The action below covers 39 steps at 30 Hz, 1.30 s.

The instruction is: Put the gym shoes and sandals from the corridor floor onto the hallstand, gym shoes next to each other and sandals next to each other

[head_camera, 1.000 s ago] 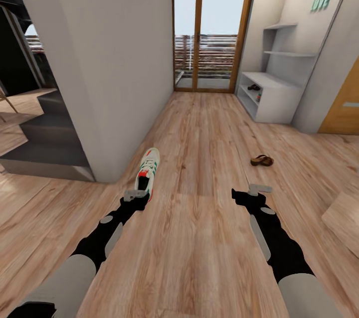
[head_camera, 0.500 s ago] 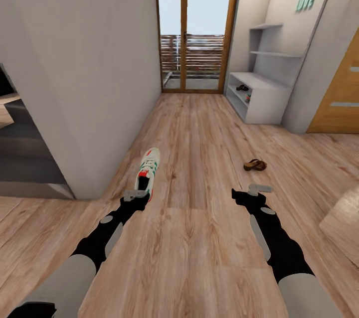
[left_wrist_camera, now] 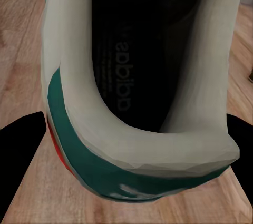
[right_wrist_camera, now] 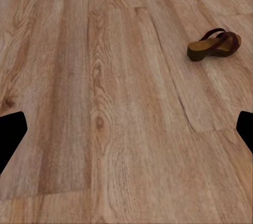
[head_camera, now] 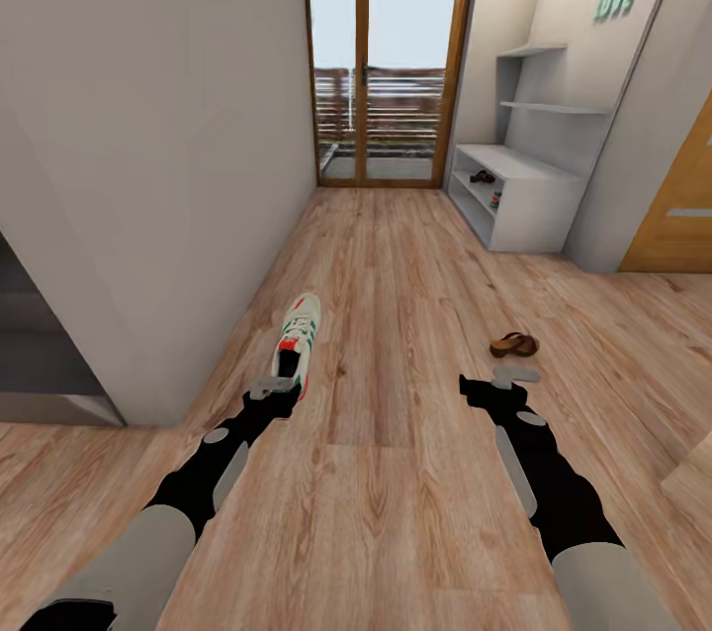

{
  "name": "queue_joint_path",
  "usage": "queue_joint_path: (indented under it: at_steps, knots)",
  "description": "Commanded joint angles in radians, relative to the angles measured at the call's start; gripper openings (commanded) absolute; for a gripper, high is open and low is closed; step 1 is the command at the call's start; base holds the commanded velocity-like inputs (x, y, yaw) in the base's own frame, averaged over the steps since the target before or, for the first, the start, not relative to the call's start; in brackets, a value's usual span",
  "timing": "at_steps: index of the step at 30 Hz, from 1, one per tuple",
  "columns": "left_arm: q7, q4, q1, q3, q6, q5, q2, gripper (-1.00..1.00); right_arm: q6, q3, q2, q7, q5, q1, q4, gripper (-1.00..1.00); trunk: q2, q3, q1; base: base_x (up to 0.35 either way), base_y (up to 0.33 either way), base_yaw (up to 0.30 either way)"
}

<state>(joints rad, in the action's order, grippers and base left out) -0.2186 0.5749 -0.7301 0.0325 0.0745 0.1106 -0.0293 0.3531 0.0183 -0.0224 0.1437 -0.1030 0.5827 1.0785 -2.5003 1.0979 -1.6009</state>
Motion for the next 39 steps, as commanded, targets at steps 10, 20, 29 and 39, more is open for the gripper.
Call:
queue_joint_path:
  at_steps: [10,20,29,39]
  knots:
    - [-0.001,-0.001,-0.001,0.003,0.002,0.011,-0.003,-1.00,0.004,-0.001,-0.001,0.007,-0.010,0.000,0.002,1.00,0.000,0.001,0.000,0.347,0.000,0.000]
    - [-0.001,0.000,-0.001,0.003,0.002,0.011,-0.006,-1.00,0.003,-0.001,-0.001,0.007,-0.010,0.000,0.002,1.00,0.000,0.001,0.000,0.347,0.000,0.000]
    - [-0.001,-0.001,-0.001,0.003,0.002,0.011,-0.006,-1.00,0.004,-0.001,-0.001,0.007,-0.010,0.000,0.002,1.00,0.000,0.001,0.000,0.347,0.000,0.000]
    - [-0.001,0.000,-0.001,0.003,0.002,0.011,-0.006,-1.00,0.003,-0.001,-0.001,0.007,-0.010,0.000,0.002,1.00,0.000,0.001,0.000,0.347,0.000,-0.006]
